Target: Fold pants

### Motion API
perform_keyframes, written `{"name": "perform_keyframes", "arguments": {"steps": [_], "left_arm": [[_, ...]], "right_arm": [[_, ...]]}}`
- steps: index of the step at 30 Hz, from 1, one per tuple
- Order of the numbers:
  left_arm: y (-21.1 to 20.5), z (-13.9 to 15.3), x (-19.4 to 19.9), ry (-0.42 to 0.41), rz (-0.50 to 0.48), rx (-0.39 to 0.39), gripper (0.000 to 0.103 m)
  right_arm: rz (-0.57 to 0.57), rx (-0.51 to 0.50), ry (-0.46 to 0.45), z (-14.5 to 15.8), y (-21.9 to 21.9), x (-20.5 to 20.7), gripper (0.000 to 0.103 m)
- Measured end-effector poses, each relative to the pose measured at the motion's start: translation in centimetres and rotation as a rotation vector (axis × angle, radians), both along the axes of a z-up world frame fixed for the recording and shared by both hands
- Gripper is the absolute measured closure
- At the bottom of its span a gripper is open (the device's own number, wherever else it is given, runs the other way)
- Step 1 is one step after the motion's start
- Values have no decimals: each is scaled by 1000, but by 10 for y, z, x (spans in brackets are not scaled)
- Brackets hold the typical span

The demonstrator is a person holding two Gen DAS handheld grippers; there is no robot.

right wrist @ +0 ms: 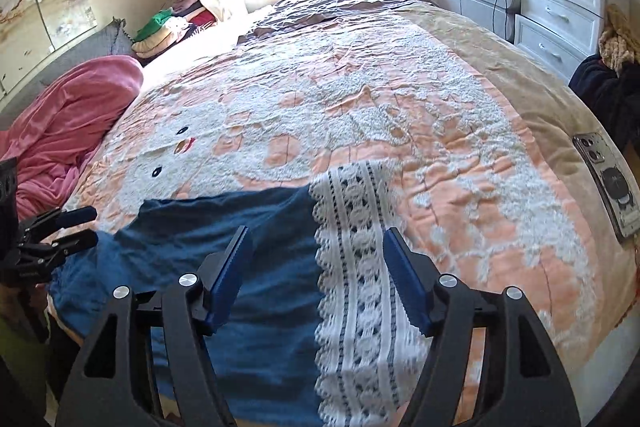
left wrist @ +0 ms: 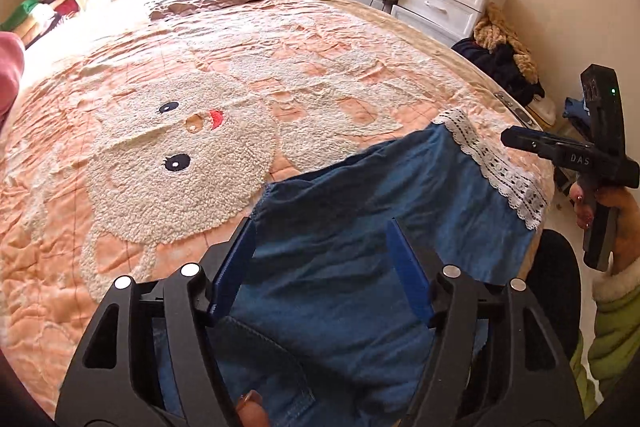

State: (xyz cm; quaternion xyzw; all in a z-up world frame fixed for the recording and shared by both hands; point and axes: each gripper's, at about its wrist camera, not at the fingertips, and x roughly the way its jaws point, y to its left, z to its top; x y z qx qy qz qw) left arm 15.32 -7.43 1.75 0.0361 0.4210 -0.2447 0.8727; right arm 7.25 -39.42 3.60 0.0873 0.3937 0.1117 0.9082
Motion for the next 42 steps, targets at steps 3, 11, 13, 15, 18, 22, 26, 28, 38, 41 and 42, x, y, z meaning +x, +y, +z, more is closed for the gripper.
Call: {"name": "perform_keyframes", "arguments": {"steps": [3, 11, 13, 15, 18, 22, 26, 28, 38, 41, 42], "left_arm": [[-1, -10, 23, 38, 5, 10, 42], [-10, -33, 47, 68, -9, 49, 42], [-11, -40, 54, 89, 7, 54, 42], [-8, -46, 61, 122, 26, 30, 42], [-8, -53, 68, 165, 33, -7, 57], [-11, -63, 73, 211, 39, -3, 85], [-10, -63, 75, 215, 47, -8, 95], [-8, -61, 77, 215, 51, -20, 97], [-3, -45, 80, 141, 94, -63, 100], [-5, -40, 81, 115, 96, -55, 100], [-6, -40, 81, 110, 95, -54, 100]], "right_arm": [[-3, 21, 40, -4, -4, 36, 35], [-34, 74, 97, -31, -5, 81, 31], [-28, 70, 108, -37, -4, 82, 31], [-15, 78, 115, -41, -6, 85, 31], [9, 93, 131, -44, -9, 86, 36], [17, 53, 122, -46, -10, 81, 46], [-44, 6, 103, -45, -20, 78, 44], [-39, 51, 123, -48, -27, 80, 43], [15, 37, 73, -41, -24, 69, 82], [13, -10, 33, -32, -22, 62, 83], [11, -29, 25, -31, -20, 61, 83]]}}
